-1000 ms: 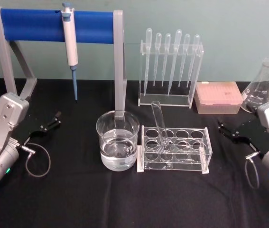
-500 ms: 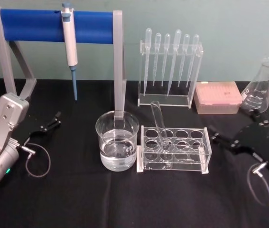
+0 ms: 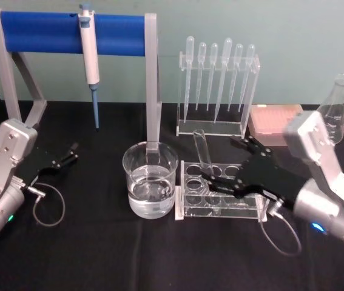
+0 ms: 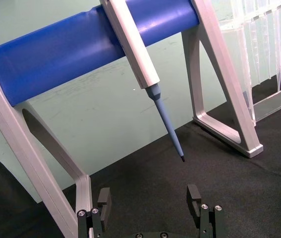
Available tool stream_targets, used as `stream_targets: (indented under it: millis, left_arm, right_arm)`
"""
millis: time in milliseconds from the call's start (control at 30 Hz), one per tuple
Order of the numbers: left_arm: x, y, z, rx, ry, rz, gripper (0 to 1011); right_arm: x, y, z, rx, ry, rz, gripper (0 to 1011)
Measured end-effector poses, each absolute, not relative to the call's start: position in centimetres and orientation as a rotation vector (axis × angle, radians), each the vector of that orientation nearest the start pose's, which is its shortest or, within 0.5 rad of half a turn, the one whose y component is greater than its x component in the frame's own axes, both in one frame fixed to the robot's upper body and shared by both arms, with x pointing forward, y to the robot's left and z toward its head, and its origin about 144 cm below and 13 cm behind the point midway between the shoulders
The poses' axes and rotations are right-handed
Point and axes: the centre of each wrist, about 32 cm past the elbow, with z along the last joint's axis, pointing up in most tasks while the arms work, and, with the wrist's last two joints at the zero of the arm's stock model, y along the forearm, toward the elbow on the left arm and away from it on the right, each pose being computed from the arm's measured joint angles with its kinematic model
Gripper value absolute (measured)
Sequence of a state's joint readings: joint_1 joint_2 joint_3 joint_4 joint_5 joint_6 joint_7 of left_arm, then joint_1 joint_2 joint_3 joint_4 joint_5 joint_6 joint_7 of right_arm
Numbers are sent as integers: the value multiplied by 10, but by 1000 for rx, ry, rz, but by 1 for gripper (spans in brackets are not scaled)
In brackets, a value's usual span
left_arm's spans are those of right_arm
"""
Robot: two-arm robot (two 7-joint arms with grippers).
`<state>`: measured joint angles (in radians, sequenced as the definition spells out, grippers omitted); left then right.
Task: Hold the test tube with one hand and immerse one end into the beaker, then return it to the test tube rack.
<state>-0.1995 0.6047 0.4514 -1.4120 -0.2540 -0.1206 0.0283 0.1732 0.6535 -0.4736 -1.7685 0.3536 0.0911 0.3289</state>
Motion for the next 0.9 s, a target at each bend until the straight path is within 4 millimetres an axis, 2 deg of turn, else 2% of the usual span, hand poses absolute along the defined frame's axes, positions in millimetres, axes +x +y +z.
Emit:
stream_targets:
  millis: [333,500,867,900]
  left_arm:
    - [489,310,1140,304,-285,1248,1000]
    - [489,310,1140,304,-285,1248,1000]
    - [489,310,1140,304,-285,1248,1000]
    - [489,310,1140,304,-285,1248,1000]
  right_arm:
    - [496,-225,1222,-293,-168,-702,1004]
    - [503,-220,1222,-306,-162,-705,970]
    - [502,-217,1226,-278,-123,-734,682]
    - [501,-218,1226,-273,-116,-737,613]
